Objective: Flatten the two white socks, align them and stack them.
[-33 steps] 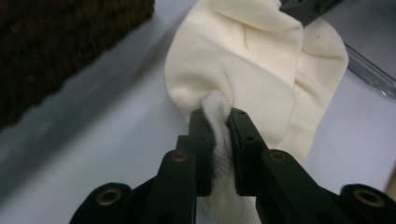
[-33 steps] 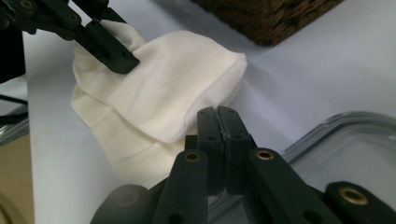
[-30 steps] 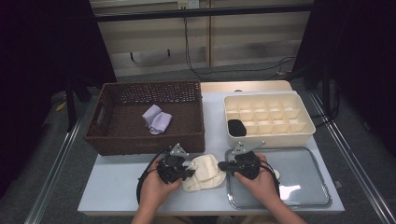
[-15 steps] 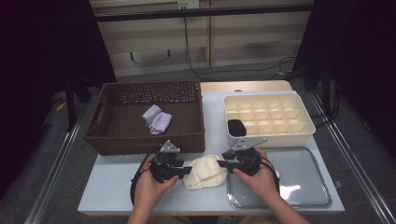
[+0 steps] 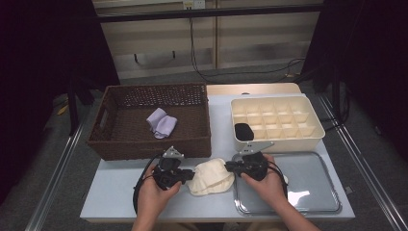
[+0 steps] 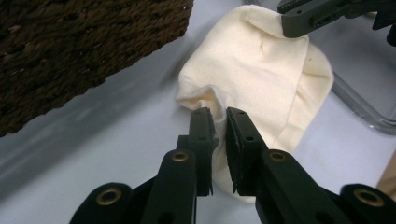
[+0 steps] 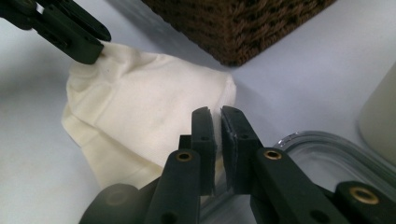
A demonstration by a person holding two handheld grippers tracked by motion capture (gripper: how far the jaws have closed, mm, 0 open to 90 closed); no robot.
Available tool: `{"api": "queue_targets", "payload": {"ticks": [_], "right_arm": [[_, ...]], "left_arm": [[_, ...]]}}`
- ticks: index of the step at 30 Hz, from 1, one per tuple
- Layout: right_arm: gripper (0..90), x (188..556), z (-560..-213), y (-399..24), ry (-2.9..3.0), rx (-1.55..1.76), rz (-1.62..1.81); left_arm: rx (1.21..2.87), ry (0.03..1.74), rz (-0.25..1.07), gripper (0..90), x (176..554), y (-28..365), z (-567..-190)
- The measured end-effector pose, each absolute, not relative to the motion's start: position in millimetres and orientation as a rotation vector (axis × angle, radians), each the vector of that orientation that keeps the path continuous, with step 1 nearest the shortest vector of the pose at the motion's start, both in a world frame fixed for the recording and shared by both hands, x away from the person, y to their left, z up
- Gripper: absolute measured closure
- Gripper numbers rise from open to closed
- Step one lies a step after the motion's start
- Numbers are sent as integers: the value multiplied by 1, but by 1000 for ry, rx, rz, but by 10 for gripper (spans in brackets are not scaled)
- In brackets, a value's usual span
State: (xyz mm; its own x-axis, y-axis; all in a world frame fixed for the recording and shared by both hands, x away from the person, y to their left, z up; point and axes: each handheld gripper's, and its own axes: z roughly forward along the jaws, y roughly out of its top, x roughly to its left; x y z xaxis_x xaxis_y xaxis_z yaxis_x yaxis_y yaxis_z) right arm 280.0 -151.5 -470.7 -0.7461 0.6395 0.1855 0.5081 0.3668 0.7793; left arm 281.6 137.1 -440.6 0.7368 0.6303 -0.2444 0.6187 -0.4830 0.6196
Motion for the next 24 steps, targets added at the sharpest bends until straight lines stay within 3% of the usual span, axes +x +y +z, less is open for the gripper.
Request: {"api": "queue_targets", "payload": {"ticks": [10, 16, 17, 19, 24], "right_arm": [[834, 264, -466, -161, 2478, 1115, 1389], [763, 254, -472, -166, 2487, 1175, 1383], [689, 254, -471, -169, 2462, 1181, 1382], [635, 255, -469, -170, 2427, 1169, 1380], [644, 263, -465, -171, 2394, 1166, 1392]], "left_arm": [[2226, 915, -14, 804, 283, 133, -438], [2241, 916, 2, 767, 285, 132, -442], [2238, 919, 3, 759, 286, 131, -443], [2237, 920, 34, 722, 286, 131, -444], [2225, 928, 53, 665, 286, 133, -443]]}}
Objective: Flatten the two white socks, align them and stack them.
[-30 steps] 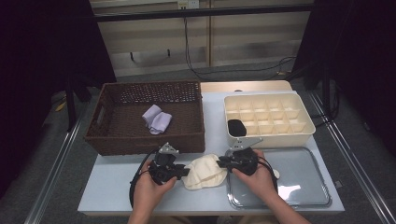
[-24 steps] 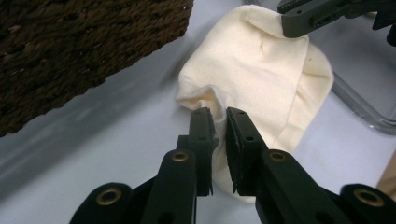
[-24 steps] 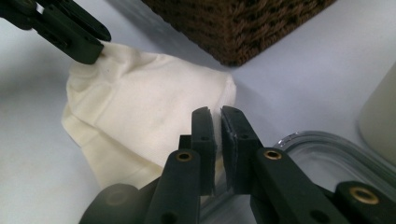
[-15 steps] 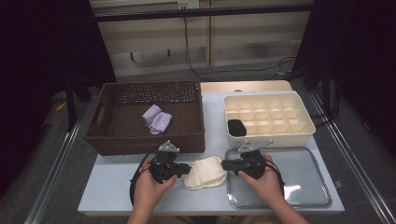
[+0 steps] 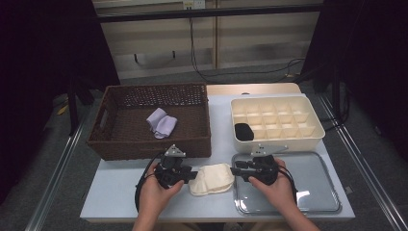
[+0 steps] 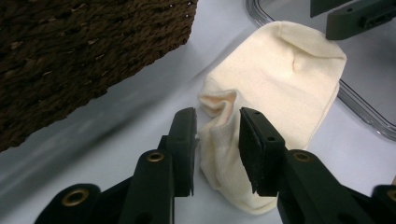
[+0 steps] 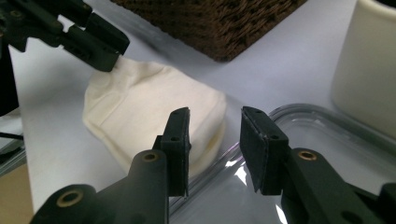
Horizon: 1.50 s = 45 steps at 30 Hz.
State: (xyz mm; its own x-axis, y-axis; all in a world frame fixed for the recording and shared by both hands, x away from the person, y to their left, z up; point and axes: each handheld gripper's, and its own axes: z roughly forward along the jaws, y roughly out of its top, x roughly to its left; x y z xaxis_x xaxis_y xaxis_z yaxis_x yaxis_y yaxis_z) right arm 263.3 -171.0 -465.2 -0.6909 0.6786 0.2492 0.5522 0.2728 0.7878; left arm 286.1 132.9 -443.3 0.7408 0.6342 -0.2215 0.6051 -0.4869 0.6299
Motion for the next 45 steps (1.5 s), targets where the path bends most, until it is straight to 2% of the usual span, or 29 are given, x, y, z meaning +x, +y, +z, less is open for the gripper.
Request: {"api": "queue_targets", "payload": {"ticks": [5, 8, 15, 23, 25, 26, 28, 32, 40, 42, 43, 45], "right_arm": [[669, 270, -469, -166, 2408, 1160, 1387], [722, 271, -472, -164, 2433, 1159, 1393], [824, 270, -473, -162, 2464, 1160, 1402], [845, 263, -471, -165, 2473, 1222, 1508], [846, 261, -470, -166, 2480, 1218, 1498], [846, 260, -471, -167, 2483, 1225, 1488], [846, 259, -473, -168, 2487, 1236, 1474], [849, 260, -476, -169, 2509, 1241, 1434], [847, 259, -478, -172, 2523, 1255, 1420], [806, 259, -478, -171, 2518, 1244, 1422], [757, 259, -478, -170, 2502, 1245, 1430], [727, 260, -476, -166, 2481, 1228, 1433]], "left_arm": [[2235, 933, 21, 674, 283, 134, -445], [2235, 941, 9, 682, 281, 134, -448], [2251, 939, -22, 844, 282, 134, -448], [2240, 933, -31, 859, 280, 139, -441], [2240, 933, -45, 855, 281, 139, -445], [2234, 941, -42, 832, 281, 138, -447], [2234, 967, -30, 723, 282, 138, -450], [2233, 971, -17, 657, 282, 138, -452], [2236, 981, -56, 652, 282, 140, -456], [2248, 974, -55, 739, 281, 140, -456], [2279, 945, -45, 758, 281, 137, -457], [2290, 940, -42, 757, 281, 136, -459]]}}
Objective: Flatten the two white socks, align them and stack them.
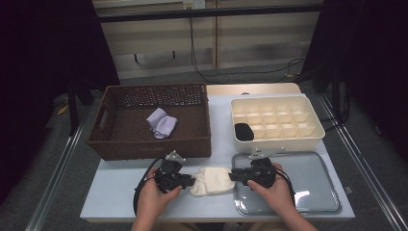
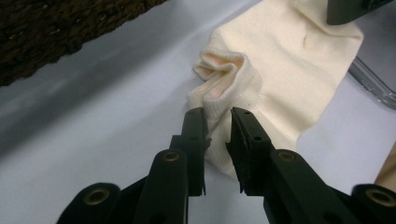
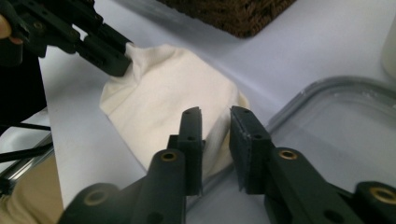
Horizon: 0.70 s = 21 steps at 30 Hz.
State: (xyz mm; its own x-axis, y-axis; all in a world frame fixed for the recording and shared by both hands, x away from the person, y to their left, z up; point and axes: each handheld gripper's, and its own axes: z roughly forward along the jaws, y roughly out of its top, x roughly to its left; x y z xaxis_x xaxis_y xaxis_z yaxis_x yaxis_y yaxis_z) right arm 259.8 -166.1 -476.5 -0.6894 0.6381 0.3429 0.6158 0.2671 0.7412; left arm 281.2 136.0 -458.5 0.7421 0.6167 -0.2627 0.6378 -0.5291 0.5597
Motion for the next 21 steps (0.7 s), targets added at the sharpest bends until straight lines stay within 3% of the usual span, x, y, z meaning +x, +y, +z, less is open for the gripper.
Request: {"api": "queue_targets", "payload": {"ticks": [4, 6, 8, 10, 14, 21], "right_arm": [[702, 262, -475, -159, 2465, 1196, 1415], [702, 261, -475, -158, 2470, 1177, 1387], [699, 261, -476, -159, 2466, 1181, 1390], [695, 261, -475, -160, 2452, 1184, 1395], [645, 263, -473, -164, 2417, 1178, 1422], [667, 266, -475, -170, 2418, 1210, 1399]], "left_arm": [[2263, 967, -80, 676, 282, 136, -462], [2275, 950, -67, 678, 281, 134, -463], [2302, 909, -64, 805, 281, 134, -464], [2332, 895, -70, 861, 281, 132, -462], [2303, 928, -57, 874, 283, 139, -459], [2281, 961, -64, 875, 287, 152, -459]]}}
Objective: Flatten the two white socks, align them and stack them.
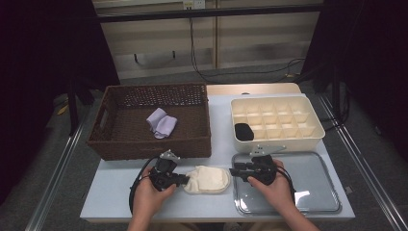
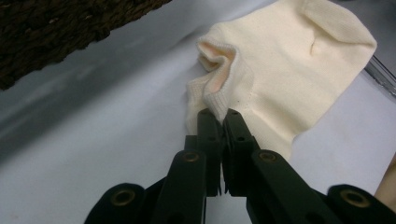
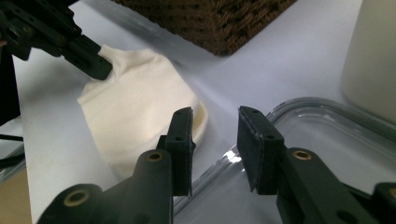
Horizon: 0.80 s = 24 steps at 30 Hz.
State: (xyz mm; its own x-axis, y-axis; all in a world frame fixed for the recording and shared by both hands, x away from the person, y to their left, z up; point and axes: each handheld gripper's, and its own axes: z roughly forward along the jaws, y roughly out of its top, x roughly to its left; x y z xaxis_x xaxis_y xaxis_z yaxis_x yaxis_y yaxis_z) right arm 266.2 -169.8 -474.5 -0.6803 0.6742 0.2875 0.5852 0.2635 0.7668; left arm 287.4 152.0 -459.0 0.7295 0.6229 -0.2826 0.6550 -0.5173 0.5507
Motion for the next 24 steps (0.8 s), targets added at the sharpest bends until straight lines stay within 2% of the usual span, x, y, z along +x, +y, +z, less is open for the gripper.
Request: {"api": "queue_targets", "payload": {"ticks": [7, 8, 9, 10, 21, 24], "right_arm": [[669, 264, -481, -156, 2494, 1206, 1352], [791, 264, -482, -153, 2526, 1186, 1328], [791, 264, -482, -153, 2526, 1186, 1328], [886, 265, -482, -153, 2565, 1177, 1323], [886, 279, -476, -164, 2472, 1173, 1317], [800, 279, -478, -165, 2444, 1185, 1296]], "left_arm": [[2297, 947, -51, 875, 286, 149, -459], [2306, 943, -51, 876, 286, 150, -459], [2306, 943, -51, 877, 286, 150, -459], [2302, 947, -49, 878, 286, 149, -459], [2298, 933, -9, 880, 289, 148, -458], [2288, 939, 5, 876, 289, 146, -458]]}}
